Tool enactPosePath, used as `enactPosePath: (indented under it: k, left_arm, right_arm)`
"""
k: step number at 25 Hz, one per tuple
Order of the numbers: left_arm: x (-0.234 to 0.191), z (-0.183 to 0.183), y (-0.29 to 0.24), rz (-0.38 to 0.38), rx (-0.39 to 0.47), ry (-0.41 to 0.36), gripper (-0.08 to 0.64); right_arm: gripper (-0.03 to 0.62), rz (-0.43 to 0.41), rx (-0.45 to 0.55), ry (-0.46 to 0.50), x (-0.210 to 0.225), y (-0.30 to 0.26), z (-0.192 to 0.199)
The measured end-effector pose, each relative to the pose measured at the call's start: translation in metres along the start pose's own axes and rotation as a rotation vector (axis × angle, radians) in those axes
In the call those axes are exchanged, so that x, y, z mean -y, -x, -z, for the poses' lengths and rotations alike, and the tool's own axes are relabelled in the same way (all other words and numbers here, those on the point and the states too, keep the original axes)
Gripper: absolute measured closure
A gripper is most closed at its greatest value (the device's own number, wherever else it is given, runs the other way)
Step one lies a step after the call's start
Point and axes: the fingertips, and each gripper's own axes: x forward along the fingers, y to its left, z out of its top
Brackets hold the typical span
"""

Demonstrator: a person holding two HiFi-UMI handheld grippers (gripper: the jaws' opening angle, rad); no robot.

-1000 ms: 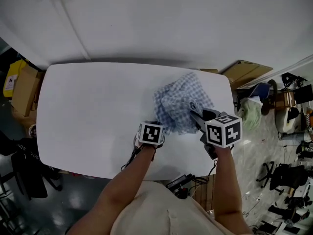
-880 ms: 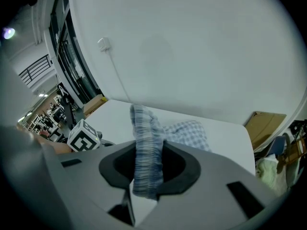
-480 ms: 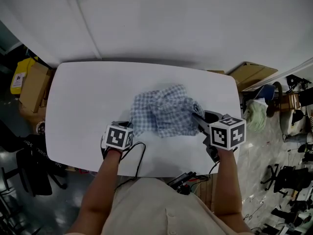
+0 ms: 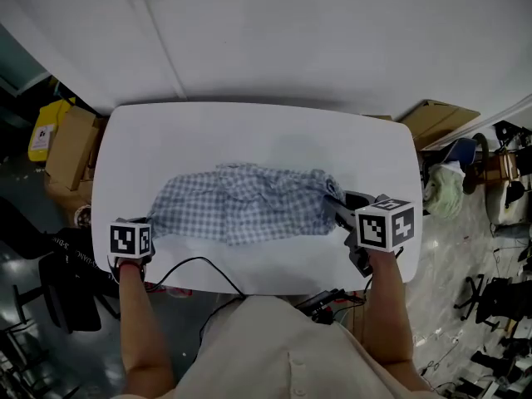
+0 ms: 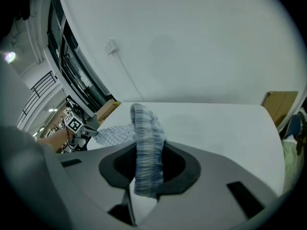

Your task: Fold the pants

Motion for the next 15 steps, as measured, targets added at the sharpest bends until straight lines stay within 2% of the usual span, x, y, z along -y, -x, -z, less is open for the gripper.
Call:
enactPosePath:
  k: [4, 8, 12, 15]
  left_arm:
    - [-0.057, 0.032, 0.02, -0.117, -0.049, 0.063, 0.514]
    - [-0.085, 0.049, 0.026, -0.179, -0.051, 0.109, 0.514]
    - [-0.087, 0.041, 0.025, -0.237, -0.043, 0.059, 0.514]
    - [-0.082, 0.021, 0.031, -0.262, -0.006, 0.013, 0.512]
  right_arm:
    - [0.489, -0.011, -0.029, -0.033, -0.005, -0.008, 0.009]
    - [0.489, 0.023, -0.053, -0.079, 0.009, -0.001, 0.021]
    - [0.489, 0.085, -0.047, -0.132, 0.033, 0.015, 0.031]
    - [0.489, 0.143, -0.046, -0.145, 0.053, 0.027, 0.036]
